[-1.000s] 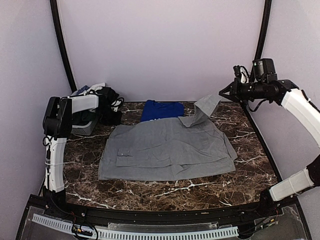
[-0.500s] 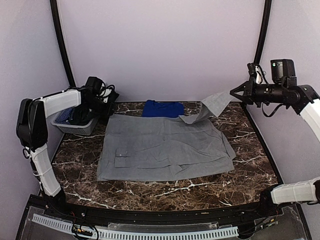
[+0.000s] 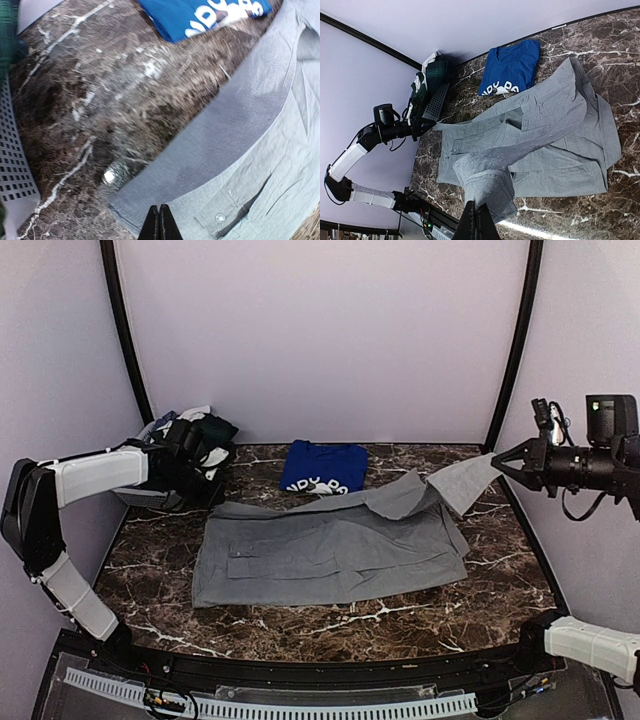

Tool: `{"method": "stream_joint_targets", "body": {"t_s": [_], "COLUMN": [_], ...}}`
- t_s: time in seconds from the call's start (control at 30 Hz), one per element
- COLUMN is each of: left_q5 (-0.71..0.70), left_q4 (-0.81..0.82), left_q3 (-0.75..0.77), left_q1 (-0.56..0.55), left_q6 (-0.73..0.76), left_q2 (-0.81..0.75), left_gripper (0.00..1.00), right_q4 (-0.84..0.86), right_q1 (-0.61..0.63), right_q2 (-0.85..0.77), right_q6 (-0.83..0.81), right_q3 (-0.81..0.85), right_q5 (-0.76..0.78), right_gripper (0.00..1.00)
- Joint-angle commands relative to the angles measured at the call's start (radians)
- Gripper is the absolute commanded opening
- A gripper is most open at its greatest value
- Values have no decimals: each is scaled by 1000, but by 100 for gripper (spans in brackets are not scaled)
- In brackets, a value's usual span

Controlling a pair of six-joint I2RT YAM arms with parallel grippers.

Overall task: Fold and stack the mixed laundry pile
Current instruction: Fold the 1/3-folded shirt at the center of the board.

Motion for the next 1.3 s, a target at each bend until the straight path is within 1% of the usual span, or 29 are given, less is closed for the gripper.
{"method": "stream_joint_targets", "body": {"t_s": [0.0, 0.17, 0.27, 0.37, 0.47, 0.53, 0.6, 0.67, 0.7, 0.77, 0.83, 1.0, 1.13, 1.2, 1.23, 1.27], "left_q5": [-41, -33, -72, -106, -113, -147, -132, -129, -96, -73, -42, -17, -3, 27, 35, 45], "left_q4": [-14, -39, -59, -70, -88, -70, -50, -29, -25, -19, -29, -91, -81, -86, -91, -94], "left_q3": [-69, -113, -136, -138, -131, -129, -134, -127, -121, -105, -91, -88, -139, -154, -159, -160], "left_q1": [-54, -90, -117, -136, -139, -134, -123, -100, -89, -55, -37, -35, -70, -102, -127, -138], "left_q6": [76, 122, 165, 173, 161, 140, 122, 91, 78, 40, 37, 102, 148, 172, 184, 186], "left_q2": [-50, -74, -72, -63, -69, -103, -151, -183, -191, -189, -174, -119, -124, -126, -125, -123], "left_gripper": [0, 0, 0, 0, 0, 0, 0, 0, 0, 0, 0, 0, 0, 0, 1, 8], "right_q4": [-98, -136, -142, -150, -214, -273, -313, -305, -287, -250, -214, -258, -295, -290, -280, -266], "right_q1": [-4, -4, -3, -3, -3, -4, -3, -4, -3, -3, -3, -4, -3, -3, -3, -3], "right_q2": [-79, -165, -208, -239, -243, -214, -170, -135, -123, -97, -71, -53, -84, -105, -115, -122], "right_q6": [36, 88, 112, 126, 106, 67, 28, 10, 8, 5, 2, -29, -31, -28, -28, -26], "right_q3": [4, -73, -137, -178, -124, -28, 73, 128, 139, 153, 162, 192, 156, 113, 87, 59], "right_q5": [8, -37, -69, -101, -93, -44, 6, 27, 24, 25, 17, 28, 15, -20, -42, -71], "right_gripper": [0, 0, 0, 0, 0, 0, 0, 0, 0, 0, 0, 0, 0, 0, 0, 0]}}
